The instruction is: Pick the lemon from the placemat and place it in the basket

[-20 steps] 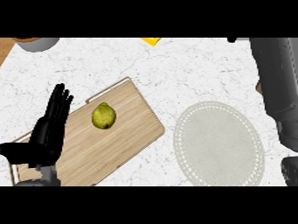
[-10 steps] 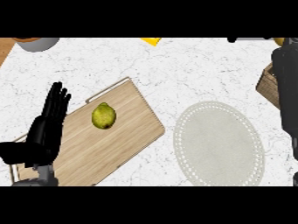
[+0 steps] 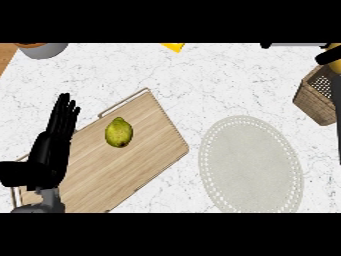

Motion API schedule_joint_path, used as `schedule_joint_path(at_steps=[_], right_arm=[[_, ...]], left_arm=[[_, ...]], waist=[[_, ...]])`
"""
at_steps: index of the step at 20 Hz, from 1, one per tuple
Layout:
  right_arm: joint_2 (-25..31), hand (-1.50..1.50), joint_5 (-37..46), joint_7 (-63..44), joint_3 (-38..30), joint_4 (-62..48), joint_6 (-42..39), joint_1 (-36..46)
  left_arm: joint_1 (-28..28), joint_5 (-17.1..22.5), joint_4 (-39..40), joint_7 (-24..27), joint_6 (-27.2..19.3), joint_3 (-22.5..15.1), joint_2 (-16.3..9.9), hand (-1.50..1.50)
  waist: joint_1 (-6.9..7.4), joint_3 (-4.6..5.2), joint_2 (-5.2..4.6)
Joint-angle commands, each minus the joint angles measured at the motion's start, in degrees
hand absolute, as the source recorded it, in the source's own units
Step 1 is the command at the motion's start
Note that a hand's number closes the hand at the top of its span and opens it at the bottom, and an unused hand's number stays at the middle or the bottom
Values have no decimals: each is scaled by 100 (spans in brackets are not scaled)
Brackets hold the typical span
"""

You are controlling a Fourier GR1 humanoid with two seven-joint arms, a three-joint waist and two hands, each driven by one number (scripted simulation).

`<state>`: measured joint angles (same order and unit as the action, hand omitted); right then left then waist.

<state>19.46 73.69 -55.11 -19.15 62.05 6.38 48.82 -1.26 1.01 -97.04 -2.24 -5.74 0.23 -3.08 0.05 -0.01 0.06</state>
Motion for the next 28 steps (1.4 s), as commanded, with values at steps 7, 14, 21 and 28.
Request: schedule_joint_path(at_steps=[7,14,21,28], right_arm=[[37,150,-401,120,-63,61,573,-578],[327,150,-659,163,-418,-238,1041,-817],[602,-150,-1163,744,-477,-722,1224,-580],[508,-150,-975,971,-261,-144,2114,-977]], left_arm=[[420,153,-29,426,353,88,-127,0],[121,-147,-335,-264,-84,-84,49,0],[18,-6,19,51,6,-39,120,0],[78,-17,131,165,74,30,42,0]], waist=[[19,2,0],[28,-1,-8],[49,-1,-17],[25,0,-11]])
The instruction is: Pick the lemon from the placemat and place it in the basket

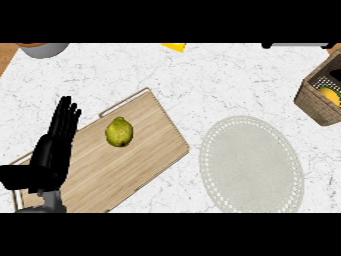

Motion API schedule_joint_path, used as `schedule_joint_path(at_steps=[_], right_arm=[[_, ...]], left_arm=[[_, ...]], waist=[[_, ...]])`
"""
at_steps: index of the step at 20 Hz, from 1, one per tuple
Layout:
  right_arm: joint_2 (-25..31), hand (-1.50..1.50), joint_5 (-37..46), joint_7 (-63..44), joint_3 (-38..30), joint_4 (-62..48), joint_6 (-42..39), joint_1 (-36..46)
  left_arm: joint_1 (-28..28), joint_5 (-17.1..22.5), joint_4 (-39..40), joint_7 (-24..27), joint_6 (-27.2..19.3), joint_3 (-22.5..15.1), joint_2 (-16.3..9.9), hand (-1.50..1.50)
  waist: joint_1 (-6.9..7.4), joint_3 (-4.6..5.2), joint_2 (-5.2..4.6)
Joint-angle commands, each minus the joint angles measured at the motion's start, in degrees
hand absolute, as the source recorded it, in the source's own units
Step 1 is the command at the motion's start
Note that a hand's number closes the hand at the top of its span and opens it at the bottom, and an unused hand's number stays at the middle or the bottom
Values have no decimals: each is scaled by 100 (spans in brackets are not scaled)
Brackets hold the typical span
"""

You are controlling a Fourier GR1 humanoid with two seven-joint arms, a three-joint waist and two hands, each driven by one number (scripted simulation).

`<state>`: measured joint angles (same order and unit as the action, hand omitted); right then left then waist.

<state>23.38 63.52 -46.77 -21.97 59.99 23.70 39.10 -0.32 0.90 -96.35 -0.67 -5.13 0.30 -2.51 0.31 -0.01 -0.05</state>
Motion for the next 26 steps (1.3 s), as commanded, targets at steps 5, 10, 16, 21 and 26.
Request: schedule_joint_path(at_steps=[5,10,16,21,26], right_arm=[[385,-150,545,-263,121,570,482,34],[373,-150,935,-1038,157,1567,-106,-350],[461,-150,847,-1465,-350,3241,-473,-871],[441,-150,36,-1212,-703,4934,-1138,-1929],[438,-150,-949,-1194,-1100,6093,-1592,-2348]], left_arm=[[-202,-164,133,-83,-180,-150,182,0],[100,-176,50,145,-100,-90,98,0],[259,-25,-143,127,63,-51,22,0],[-51,-21,140,46,30,211,-141,0],[-8,14,-208,-223,-25,96,-40,0]], waist=[[-32,3,12],[-44,5,18],[-101,6,38],[-126,4,33],[-106,2,33]])
